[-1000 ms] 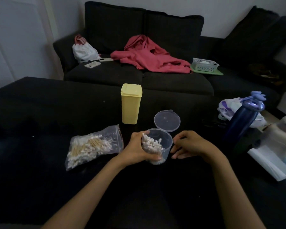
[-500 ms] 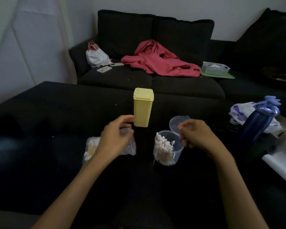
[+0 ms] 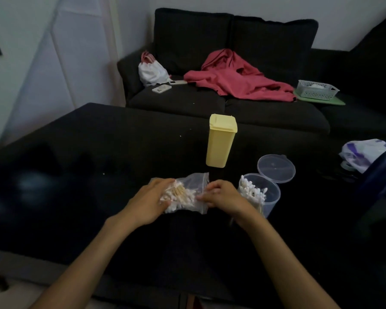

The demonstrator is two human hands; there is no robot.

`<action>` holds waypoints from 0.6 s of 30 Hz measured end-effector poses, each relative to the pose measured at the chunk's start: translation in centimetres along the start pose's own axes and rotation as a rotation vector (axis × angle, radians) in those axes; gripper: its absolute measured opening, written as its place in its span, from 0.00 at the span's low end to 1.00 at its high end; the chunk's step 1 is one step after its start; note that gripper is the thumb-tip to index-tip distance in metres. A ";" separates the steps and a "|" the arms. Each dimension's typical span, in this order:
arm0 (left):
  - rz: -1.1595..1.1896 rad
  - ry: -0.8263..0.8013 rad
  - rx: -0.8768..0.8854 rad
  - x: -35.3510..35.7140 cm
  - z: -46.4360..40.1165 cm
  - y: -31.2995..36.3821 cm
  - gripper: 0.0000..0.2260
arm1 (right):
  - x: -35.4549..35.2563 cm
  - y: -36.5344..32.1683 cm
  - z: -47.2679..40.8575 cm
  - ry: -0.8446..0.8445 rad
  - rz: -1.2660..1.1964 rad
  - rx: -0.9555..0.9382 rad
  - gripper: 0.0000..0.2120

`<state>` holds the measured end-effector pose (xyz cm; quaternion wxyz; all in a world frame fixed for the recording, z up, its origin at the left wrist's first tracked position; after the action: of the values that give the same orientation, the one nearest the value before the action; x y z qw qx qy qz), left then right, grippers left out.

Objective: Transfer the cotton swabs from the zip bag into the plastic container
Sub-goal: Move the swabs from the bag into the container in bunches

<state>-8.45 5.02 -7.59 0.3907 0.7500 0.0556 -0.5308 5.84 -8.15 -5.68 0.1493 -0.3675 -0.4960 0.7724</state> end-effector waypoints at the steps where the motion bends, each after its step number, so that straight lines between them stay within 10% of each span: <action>1: 0.017 -0.017 -0.011 -0.1 -0.1 -0.1 0.28 | -0.2 -0.2 -0.1 -0.041 -0.142 0.073 0.09; 18: -0.081 -0.096 -0.020 -0.4 0.6 1.5 0.32 | 1.8 0.4 0.9 0.102 0.709 -0.334 0.07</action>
<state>-8.33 3.70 -6.58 0.3785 0.7168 0.0725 -0.5811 4.03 -7.84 -6.60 -0.1641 -0.5733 -0.4491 0.6653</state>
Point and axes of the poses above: each hand's wrist, its own z-axis away from the middle knuckle, its own x-axis out of the palm, y = z × x, the point moved 3 cm from there along -z, towards the middle knuckle, and after that the axes turned 13 degrees about y, right-handed, at the moved point
